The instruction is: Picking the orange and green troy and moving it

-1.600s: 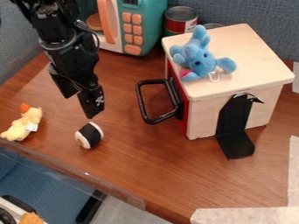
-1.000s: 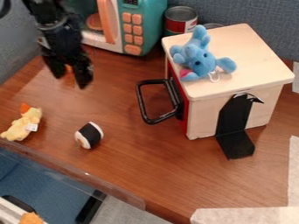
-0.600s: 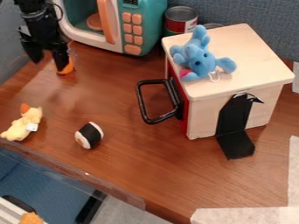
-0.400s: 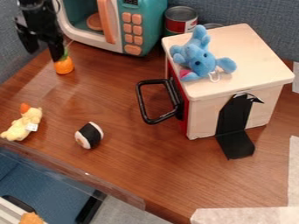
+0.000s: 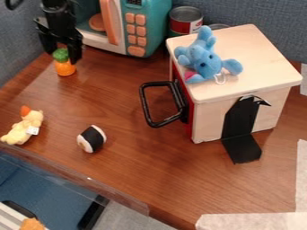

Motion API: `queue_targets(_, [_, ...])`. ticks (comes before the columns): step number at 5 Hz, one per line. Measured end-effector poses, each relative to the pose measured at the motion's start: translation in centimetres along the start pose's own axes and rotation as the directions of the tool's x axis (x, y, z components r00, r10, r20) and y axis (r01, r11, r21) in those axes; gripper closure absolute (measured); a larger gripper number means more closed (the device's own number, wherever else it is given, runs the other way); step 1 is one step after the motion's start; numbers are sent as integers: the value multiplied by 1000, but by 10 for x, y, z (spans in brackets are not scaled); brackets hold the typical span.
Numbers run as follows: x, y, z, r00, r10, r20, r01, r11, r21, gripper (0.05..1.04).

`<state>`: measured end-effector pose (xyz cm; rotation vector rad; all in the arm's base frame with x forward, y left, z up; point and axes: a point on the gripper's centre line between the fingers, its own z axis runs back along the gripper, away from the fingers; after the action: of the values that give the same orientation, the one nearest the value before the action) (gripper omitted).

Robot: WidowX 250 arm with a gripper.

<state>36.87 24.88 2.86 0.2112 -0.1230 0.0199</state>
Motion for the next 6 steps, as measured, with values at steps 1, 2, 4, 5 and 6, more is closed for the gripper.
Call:
queue_targets(1, [3,-7,-4,1000,-9,-4,9,1000,-4,120])
queue_targets(2, [-1,-8,-7,1000,-5,-8,5,1000,1,407])
queue_targets(4, [-5,-16,15,1000,-15,22,15,1000,-6,445])
queue_targets(5, [-9,-46,52,993,-57,104,59,998,-9,445])
queue_targets(6, [-23,-75,52,989,-102,106,106,994,-39,445])
